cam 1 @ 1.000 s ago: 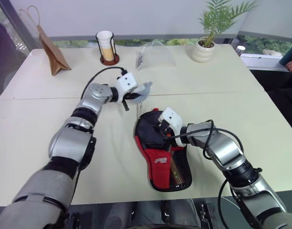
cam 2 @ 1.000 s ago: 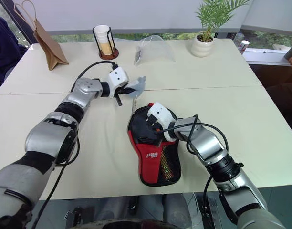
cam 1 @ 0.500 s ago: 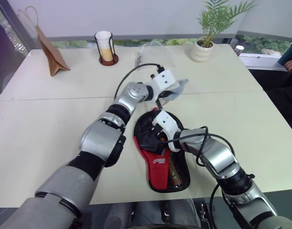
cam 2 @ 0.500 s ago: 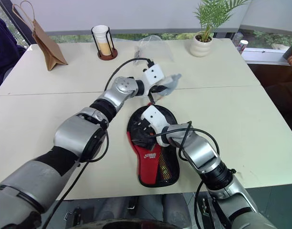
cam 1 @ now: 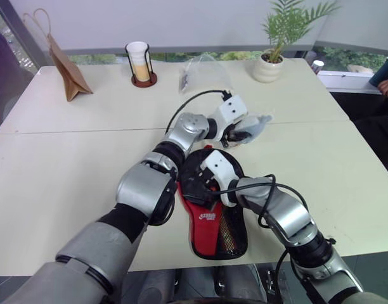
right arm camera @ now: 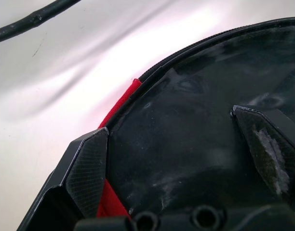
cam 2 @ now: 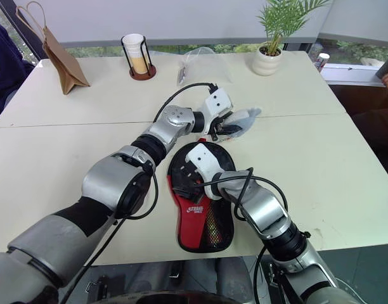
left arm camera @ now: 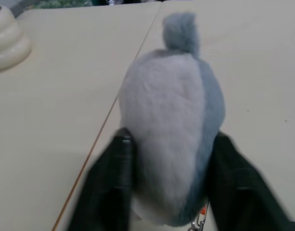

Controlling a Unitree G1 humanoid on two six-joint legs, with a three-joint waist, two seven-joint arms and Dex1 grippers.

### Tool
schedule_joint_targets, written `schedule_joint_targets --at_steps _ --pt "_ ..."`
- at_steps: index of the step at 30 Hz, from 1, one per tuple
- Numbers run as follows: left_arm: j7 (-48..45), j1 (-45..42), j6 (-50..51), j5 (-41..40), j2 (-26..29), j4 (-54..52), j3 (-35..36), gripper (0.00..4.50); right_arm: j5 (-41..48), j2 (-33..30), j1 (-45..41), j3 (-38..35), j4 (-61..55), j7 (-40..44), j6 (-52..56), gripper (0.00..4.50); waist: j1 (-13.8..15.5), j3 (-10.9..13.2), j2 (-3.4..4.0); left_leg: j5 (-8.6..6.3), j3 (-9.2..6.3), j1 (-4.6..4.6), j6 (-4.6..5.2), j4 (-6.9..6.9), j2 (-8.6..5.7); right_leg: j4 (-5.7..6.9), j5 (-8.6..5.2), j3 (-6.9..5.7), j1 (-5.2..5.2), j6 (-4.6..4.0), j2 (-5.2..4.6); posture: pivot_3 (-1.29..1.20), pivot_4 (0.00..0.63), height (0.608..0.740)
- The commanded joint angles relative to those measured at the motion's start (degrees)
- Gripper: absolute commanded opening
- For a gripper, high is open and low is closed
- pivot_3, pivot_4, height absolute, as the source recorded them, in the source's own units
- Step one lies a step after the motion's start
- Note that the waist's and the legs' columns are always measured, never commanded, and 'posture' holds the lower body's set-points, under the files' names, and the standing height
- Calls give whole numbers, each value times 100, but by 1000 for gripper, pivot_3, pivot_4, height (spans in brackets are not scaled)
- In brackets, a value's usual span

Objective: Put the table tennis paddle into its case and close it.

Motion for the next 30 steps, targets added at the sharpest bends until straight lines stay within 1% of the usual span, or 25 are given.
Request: schedule_joint_targets --at_steps 1,2,7,11,13,16,18,20,23,25,27,30 --pt "40 -28 -139 143 97 -195 -93 4110 152 -65 199 455 483 209 230 4500 -8 0 0 0 0 1 0 0 0 0 0 0 1 0 0 0 150 734" --pt "-12 -11 -155 130 131 -200 -79 4476 141 -90 146 430 563 244 172 4500 -16 0 0 0 0 2 0 0 0 0 0 0 2 0 0 0 150 734" --pt "-183 -51 -188 -40 376 -250 98 4476 98 -287 -63 302 833 454 -146 4500 -36 0 0 0 -1 22 0 -1 2 1 0 0 17 0 2 0 150 734" --pt "-373 -40 -356 -45 788 -322 138 4476 130 -445 -265 57 903 627 -393 4500 -41 0 0 0 -1 28 0 -1 2 1 0 0 24 0 1 0 150 734" --pt "-630 77 -606 -5 1128 -413 80 4476 270 -463 -429 -247 773 712 -460 4500 -46 0 0 0 -1 28 -1 -2 2 1 0 0 23 0 2 0 150 734" --pt "-1235 256 -730 -171 1443 -547 144 4476 526 -467 -640 -682 586 791 -391 4500 -39 1 0 0 -1 25 -1 -3 2 1 0 1 19 -1 1 0 150 734" --pt "-2119 545 -775 -444 1712 -841 193 4476 838 -576 -890 -1082 292 915 -96 4500 -29 2 2 0 1 18 -1 -3 0 0 1 2 14 -1 -2 0 150 734" --pt "-2949 954 -716 -741 1905 -1399 175 4476 1133 -827 -1108 -1452 48 1112 107 4500 -23 3 3 0 2 -4 -1 1 -2 0 2 4 -4 -2 -5 0 150 734" --pt "-3431 1368 -420 -974 1975 -2129 89 4476 1366 -1118 -1286 -1719 39 1267 160 4500 15 5 1 1 3 -29 -2 1 -2 1 2 8 -32 -4 -7 0 150 734" --pt "-3791 2171 302 -1344 2069 -3715 -52 4476 1332 -1628 -1579 -1851 260 1553 -77 4500 18 7 4 1 3 -38 -2 1 -3 -1 3 8 -37 -4 -8 0 150 734" --pt "-3895 2804 954 -1614 2148 -5038 -201 4476 1187 -2076 -1793 -1775 550 1852 -469 4500 6 11 10 0 12 -43 -1 1 -7 -1 3 17 -41 -5 -17 0 150 734" --pt "-3696 3368 1643 -1793 2204 -6293 -412 4476 819 -2533 -2021 -1429 1150 2242 -1264 4500 -9 11 10 -1 12 -42 0 1 -7 -3 3 20 -42 -6 -18 0 150 734"
